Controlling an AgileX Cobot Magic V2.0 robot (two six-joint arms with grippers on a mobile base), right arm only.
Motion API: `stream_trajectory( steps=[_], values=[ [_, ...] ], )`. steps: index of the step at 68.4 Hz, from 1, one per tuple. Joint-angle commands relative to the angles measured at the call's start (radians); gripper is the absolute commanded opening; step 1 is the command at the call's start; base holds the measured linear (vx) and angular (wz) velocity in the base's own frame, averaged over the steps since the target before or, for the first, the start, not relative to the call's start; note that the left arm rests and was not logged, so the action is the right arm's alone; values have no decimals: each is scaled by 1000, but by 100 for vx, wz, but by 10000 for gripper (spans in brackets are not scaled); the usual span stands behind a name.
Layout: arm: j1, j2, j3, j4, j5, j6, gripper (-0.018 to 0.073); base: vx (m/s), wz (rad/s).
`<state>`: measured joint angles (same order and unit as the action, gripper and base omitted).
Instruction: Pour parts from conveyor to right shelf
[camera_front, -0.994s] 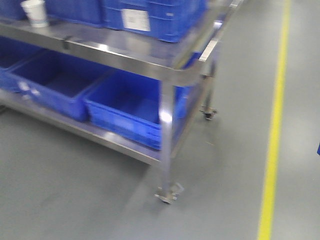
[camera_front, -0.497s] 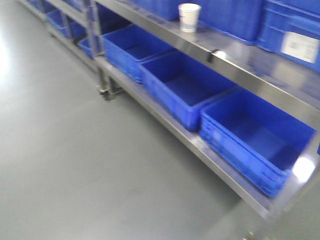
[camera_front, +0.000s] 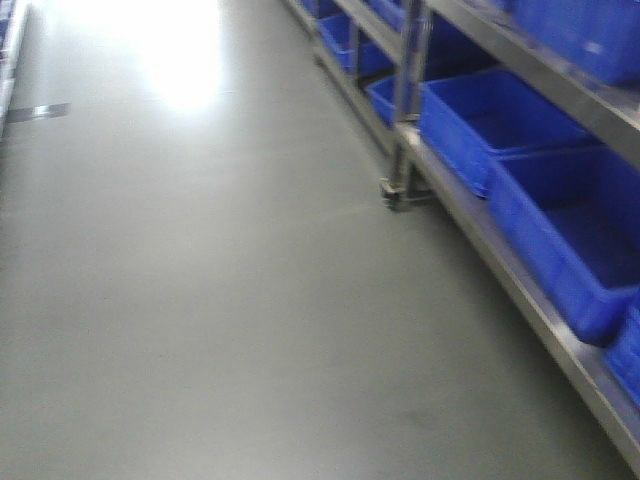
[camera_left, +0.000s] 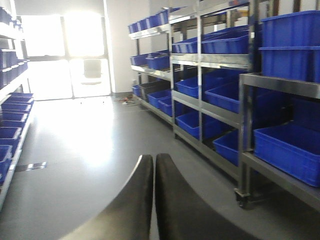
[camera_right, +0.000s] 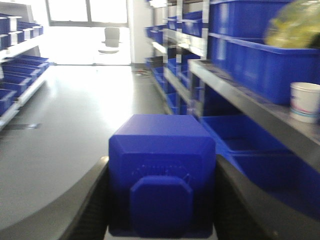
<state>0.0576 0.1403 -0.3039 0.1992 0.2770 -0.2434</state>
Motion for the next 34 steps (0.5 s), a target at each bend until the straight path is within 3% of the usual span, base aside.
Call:
stream_trajectory(
  steps=[1,19,34],
  values=[
    [-3,9,-28,-2,-79,-8,-5,12,81],
    [-3,9,-28,-2,-79,-8,-5,10,69],
    [-3,9,-28,-2,-79,-8,-5,8,39]
  ],
)
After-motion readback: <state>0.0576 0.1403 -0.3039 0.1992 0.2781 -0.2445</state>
